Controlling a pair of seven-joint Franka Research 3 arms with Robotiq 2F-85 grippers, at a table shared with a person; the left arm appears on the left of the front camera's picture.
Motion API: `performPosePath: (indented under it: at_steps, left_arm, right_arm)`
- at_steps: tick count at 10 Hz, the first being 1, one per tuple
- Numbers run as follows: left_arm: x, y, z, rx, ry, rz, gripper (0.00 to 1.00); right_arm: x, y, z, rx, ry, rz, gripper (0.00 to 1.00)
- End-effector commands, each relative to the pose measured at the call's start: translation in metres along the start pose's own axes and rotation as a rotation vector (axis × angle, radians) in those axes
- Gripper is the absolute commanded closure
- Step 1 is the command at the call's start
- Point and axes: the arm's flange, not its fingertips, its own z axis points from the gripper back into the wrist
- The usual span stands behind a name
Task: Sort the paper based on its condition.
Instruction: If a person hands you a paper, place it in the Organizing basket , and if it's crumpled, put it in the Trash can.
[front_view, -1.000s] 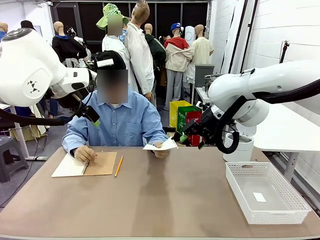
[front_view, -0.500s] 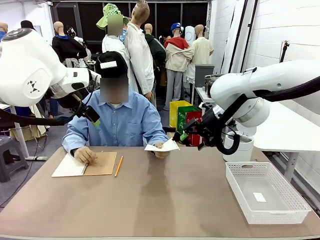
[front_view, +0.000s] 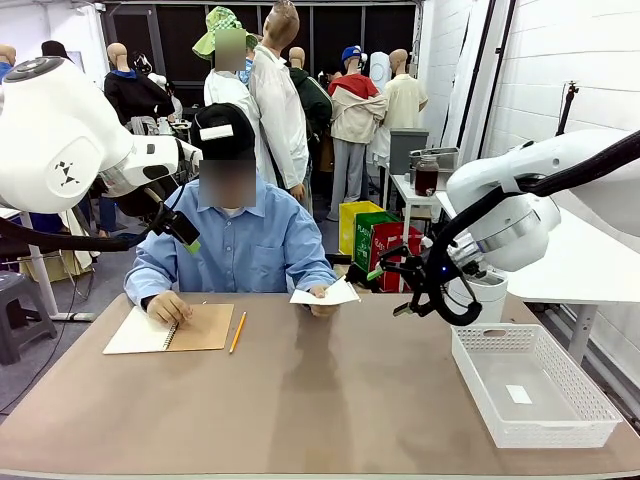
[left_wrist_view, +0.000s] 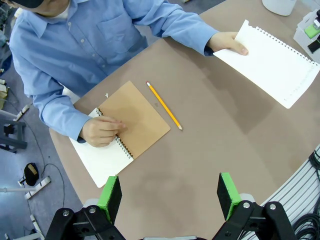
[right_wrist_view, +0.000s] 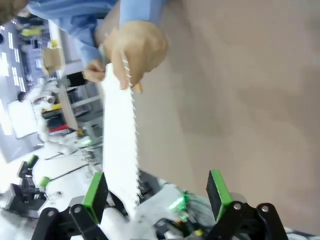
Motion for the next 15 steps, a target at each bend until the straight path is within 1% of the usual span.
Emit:
performPosePath:
  at_steps: [1, 2, 3, 7, 9, 10, 12, 13, 15]
  left_arm:
    - [0.000, 0.001, 0.001, -0.003, -0.003, -0.005, 0.00]
    - [0.000, 0.001, 0.001, -0.003, -0.003, -0.005, 0.00]
    - [0.000, 0.001, 0.001, -0.003, -0.003, -0.005, 0.00]
    - [0.000, 0.001, 0.001, -0.003, -0.003, -0.005, 0.00]
    - [0.000, 0.001, 0.001, -0.003, -0.003, -0.005, 0.00]
    - [0.000, 0.001, 0.001, -0.003, -0.003, -0.005, 0.00]
    - [0.000, 0.001, 0.001, -0.003, -0.003, -0.005, 0.00]
    - [0.000, 0.001, 0.001, -0.003, -0.003, -0.005, 0.00]
    - [0.000, 0.001, 0.001, -0.003, -0.003, -0.005, 0.00]
  right_arm:
    - [0.003, -0.016, -0.010, 0.163, 0.053, -0.101, 0.00]
    - [0.006, -0.025, -0.017, 0.225, 0.080, -0.148, 0.00]
    - [0.007, -0.030, -0.022, 0.256, 0.115, -0.180, 0.00]
    - [0.013, -0.051, -0.041, 0.302, 0.182, -0.244, 0.00]
    - [0.013, -0.055, -0.046, 0.309, 0.194, -0.252, 0.00]
    - [0.013, -0.056, -0.047, 0.319, 0.203, -0.247, 0.03]
    - [0.013, -0.055, -0.050, 0.326, 0.215, -0.240, 0.39]
    - [0.014, -0.055, -0.051, 0.331, 0.223, -0.236, 0.44]
    - [0.014, -0.053, -0.053, 0.339, 0.235, -0.227, 0.44]
